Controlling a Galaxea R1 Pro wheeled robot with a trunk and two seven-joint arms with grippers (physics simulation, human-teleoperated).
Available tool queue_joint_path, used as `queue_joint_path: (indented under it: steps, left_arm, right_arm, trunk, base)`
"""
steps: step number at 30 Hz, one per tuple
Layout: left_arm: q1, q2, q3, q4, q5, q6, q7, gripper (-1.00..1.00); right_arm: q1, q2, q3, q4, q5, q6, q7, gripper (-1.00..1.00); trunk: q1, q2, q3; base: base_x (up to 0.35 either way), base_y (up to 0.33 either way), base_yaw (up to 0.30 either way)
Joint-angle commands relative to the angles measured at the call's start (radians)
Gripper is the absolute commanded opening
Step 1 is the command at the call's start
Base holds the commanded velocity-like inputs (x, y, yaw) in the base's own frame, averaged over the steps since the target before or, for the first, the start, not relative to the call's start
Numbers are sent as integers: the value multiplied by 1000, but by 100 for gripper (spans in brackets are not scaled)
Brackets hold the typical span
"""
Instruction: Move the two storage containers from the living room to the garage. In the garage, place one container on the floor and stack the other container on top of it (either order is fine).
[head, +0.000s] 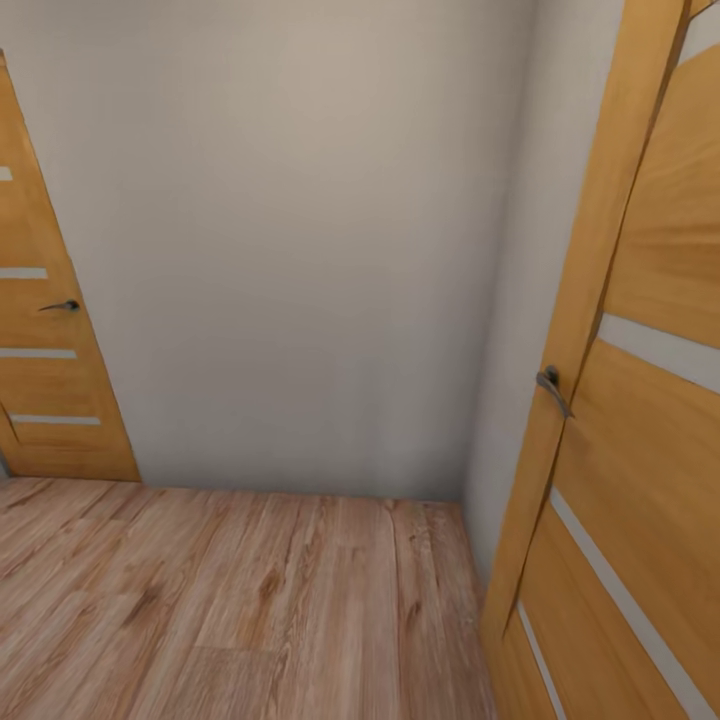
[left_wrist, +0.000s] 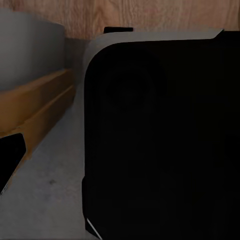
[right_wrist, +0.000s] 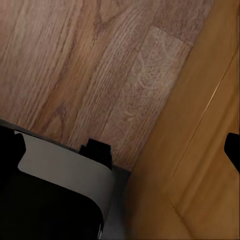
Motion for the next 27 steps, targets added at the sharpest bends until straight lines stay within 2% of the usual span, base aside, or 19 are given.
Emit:
queue_joint_path:
  steps: [1,14,21,27]
  left_arm:
    - [0,0,1,-1,2,-2,1,100]
    - [0,1,1,-1,2,-2,1,100]
    - [0,1,1,0,2,-2,1,100]
    - [0,1,1,-1,2,-3,1,100]
  right_arm:
    - [-1,0,8,3,-10,-5,3,100]
    - [-1,1,8,3,-10,-5,2,100]
    - [-1,1,8,3,-10,-6,2,100]
    - [-1,1,8,3,-10,-7,2,100]
  trunk:
    - [1,0,-1]
    - [1,0,-1]
    - [1,0,-1]
    - [1,0,-1]
  base:
    - [314,0,0]
    - [320,0,10]
    - [295,0,200]
    - [61,0,267]
